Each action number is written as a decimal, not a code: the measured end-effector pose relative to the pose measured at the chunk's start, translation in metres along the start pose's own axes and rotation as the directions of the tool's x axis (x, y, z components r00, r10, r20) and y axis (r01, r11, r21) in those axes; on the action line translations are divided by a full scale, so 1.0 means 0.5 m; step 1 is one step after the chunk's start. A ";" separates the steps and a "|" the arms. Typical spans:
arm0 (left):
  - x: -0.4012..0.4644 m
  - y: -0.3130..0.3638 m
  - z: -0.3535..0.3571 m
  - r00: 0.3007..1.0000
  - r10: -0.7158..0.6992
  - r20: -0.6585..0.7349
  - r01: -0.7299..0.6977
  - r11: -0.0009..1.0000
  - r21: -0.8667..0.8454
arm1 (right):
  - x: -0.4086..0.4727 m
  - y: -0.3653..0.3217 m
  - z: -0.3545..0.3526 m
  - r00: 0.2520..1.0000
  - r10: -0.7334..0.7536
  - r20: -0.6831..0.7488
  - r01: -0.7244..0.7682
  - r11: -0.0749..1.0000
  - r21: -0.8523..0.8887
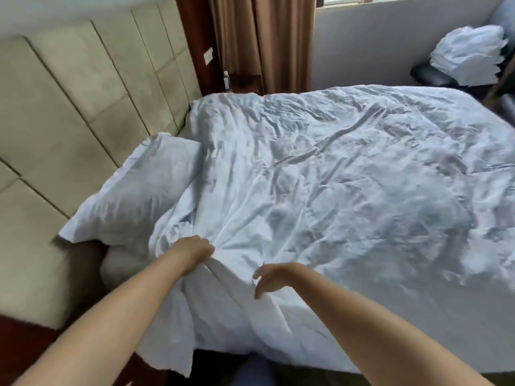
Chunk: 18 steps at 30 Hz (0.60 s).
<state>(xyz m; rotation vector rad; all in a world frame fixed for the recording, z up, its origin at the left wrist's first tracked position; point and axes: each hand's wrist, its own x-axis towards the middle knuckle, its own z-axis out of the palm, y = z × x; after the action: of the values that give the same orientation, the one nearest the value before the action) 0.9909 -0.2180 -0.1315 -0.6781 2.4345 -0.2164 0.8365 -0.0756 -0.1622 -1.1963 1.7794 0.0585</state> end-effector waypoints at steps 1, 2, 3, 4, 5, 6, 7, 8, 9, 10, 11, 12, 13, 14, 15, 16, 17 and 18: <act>-0.001 0.009 0.024 0.999 0.035 0.012 -0.035 0.999 -0.006 | 0.009 0.006 0.001 0.999 0.008 -0.035 -0.008 1.000 0.015; 0.002 0.017 0.045 0.997 0.069 0.022 -0.068 0.998 -0.012 | 0.020 0.010 -0.003 0.997 0.019 -0.078 -0.015 0.999 0.051; 0.005 0.027 0.061 0.996 0.090 0.030 -0.089 0.996 -0.020 | 0.030 0.012 -0.011 0.992 0.029 -0.122 -0.018 0.996 0.084; 0.012 0.031 0.077 0.994 0.105 0.028 -0.105 0.994 -0.021 | 0.043 0.011 -0.019 0.986 0.043 -0.162 -0.026 0.994 0.108; 0.022 0.030 0.088 0.994 0.108 0.026 -0.108 0.994 -0.021 | 0.056 0.006 -0.027 0.980 0.057 -0.189 -0.036 0.993 0.115; 0.034 0.023 0.094 0.994 0.109 0.016 -0.108 0.994 -0.030 | 0.069 -0.002 -0.035 0.976 0.067 -0.206 -0.045 0.993 0.109; 0.045 0.011 0.097 0.995 0.102 0.001 -0.102 0.994 -0.042 | 0.080 -0.011 -0.041 0.972 0.073 -0.221 -0.051 0.993 0.104; 0.061 -0.007 0.098 0.996 0.086 -0.024 -0.087 0.995 -0.054 | 0.093 -0.022 -0.049 0.968 0.072 -0.239 -0.050 0.994 0.100; 0.076 -0.029 0.097 0.997 0.061 -0.048 -0.064 0.996 -0.065 | 0.107 -0.036 -0.057 0.967 0.069 -0.246 -0.048 0.995 0.089; 0.089 -0.058 0.097 0.997 0.027 -0.069 -0.033 0.995 -0.092 | 0.125 -0.049 -0.065 0.967 0.068 -0.247 -0.047 0.995 0.088; 0.100 -0.089 0.099 0.997 -0.017 -0.072 0.006 0.990 -0.144 | 0.142 -0.065 -0.072 0.966 0.066 -0.251 -0.045 0.995 0.089; 0.110 -0.121 0.102 0.996 -0.065 -0.058 0.052 0.978 -0.204 | 0.161 -0.082 -0.079 0.966 0.065 -0.250 -0.045 0.995 0.085; 0.120 -0.150 0.110 0.994 -0.101 -0.033 0.090 0.962 -0.258 | 0.180 -0.100 -0.085 0.968 0.058 -0.245 -0.040 0.996 0.077; 0.131 -0.177 0.119 0.992 -0.128 -0.002 0.122 0.946 -0.300 | 0.200 -0.118 -0.088 0.970 0.055 -0.236 -0.040 0.997 0.069; 0.143 -0.202 0.131 0.988 -0.152 0.035 0.155 0.929 -0.337 | 0.220 -0.135 -0.093 0.972 0.051 -0.231 -0.039 0.998 0.054; 0.157 -0.222 0.145 0.982 -0.178 0.070 0.191 0.905 -0.380 | 0.241 -0.152 -0.096 0.973 0.051 -0.227 -0.043 0.998 0.041; 0.173 -0.239 0.160 0.973 -0.206 0.101 0.229 0.874 -0.429 | 0.267 -0.165 -0.097 0.974 0.054 -0.218 -0.047 0.998 0.037; 0.191 -0.255 0.177 0.965 -0.232 0.126 0.264 0.835 -0.483 | 0.293 -0.177 -0.097 0.977 0.064 -0.203 -0.057 0.998 0.037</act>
<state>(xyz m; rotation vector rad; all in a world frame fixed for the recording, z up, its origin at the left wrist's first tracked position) 1.0302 -0.3765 -0.2132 -1.2107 2.3448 0.3469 0.8600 -0.2473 -0.2029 -1.1599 1.9886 -0.0579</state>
